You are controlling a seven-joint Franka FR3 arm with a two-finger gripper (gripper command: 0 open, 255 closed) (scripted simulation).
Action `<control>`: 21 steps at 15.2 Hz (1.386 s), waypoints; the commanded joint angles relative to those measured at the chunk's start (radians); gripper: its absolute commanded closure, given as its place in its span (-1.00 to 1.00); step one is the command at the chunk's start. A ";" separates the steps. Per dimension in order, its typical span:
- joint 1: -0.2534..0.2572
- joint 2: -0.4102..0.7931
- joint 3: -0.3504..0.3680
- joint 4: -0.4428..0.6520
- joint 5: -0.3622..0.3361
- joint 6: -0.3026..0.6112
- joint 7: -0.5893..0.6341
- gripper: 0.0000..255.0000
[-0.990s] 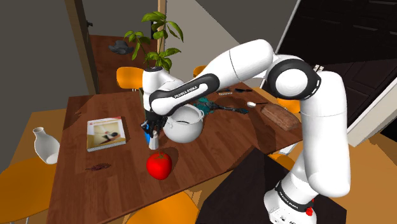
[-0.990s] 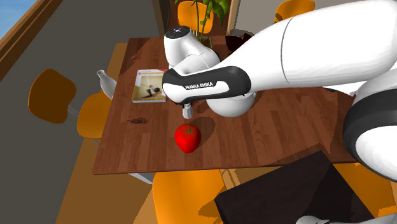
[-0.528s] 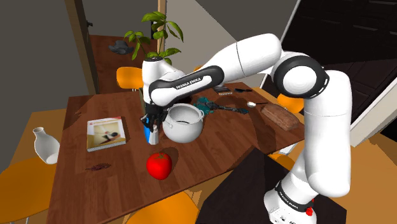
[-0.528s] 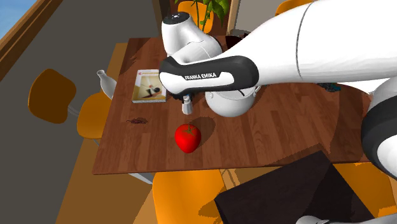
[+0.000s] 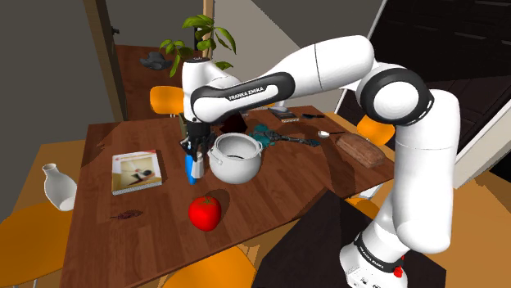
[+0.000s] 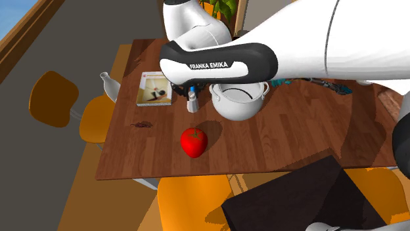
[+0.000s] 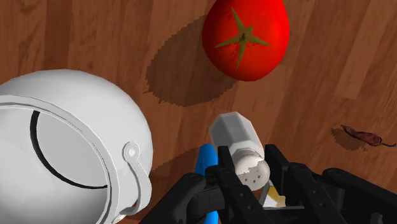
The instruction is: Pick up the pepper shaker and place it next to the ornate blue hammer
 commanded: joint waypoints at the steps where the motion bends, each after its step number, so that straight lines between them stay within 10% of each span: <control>1: -0.001 -0.011 0.001 0.012 0.003 -0.023 -0.003 1.00; 6: -0.002 -0.030 0.004 0.042 0.009 -0.071 -0.007 1.00; 21: -0.218 -0.342 -0.088 -0.393 0.086 0.066 -0.327 1.00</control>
